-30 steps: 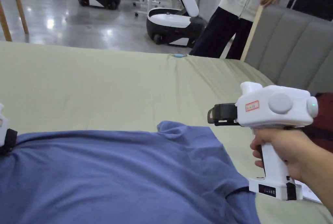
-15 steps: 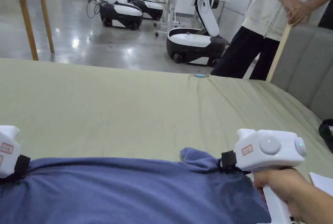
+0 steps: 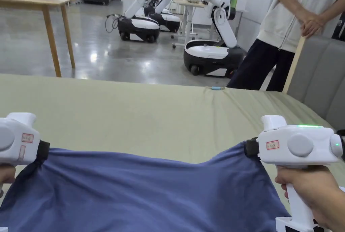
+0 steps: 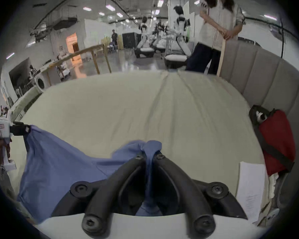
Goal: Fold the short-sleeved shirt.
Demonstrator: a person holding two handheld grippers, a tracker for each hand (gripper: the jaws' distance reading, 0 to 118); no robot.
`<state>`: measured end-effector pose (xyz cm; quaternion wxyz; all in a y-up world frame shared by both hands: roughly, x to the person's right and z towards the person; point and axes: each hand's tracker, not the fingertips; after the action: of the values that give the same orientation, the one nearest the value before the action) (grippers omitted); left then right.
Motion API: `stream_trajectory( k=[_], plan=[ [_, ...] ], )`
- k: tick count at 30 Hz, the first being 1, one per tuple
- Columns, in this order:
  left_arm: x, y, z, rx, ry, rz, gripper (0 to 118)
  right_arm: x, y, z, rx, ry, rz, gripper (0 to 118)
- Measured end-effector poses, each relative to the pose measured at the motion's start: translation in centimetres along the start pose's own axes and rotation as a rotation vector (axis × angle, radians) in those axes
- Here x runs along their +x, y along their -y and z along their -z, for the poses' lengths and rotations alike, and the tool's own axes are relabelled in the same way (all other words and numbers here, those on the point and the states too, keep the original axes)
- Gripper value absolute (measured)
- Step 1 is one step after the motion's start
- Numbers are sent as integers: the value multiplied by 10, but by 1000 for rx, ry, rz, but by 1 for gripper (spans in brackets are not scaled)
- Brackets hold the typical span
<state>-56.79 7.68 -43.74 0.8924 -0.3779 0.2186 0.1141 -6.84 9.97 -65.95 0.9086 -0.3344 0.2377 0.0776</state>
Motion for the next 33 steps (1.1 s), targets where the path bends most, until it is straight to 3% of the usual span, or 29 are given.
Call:
stream_trajectory(
  k=[2, 22, 33],
  plan=[
    [-2, -7, -28, 34, 2, -5, 6, 2, -8, -27, 46, 1, 20, 6],
    [-15, -55, -335, 515, -30, 27, 6, -23, -83, -314, 514, 46, -55, 6],
    [-27, -102, -434, 669, -57, -5, 6, -34, -153, -413, 683, 80, -76, 6]
  ],
)
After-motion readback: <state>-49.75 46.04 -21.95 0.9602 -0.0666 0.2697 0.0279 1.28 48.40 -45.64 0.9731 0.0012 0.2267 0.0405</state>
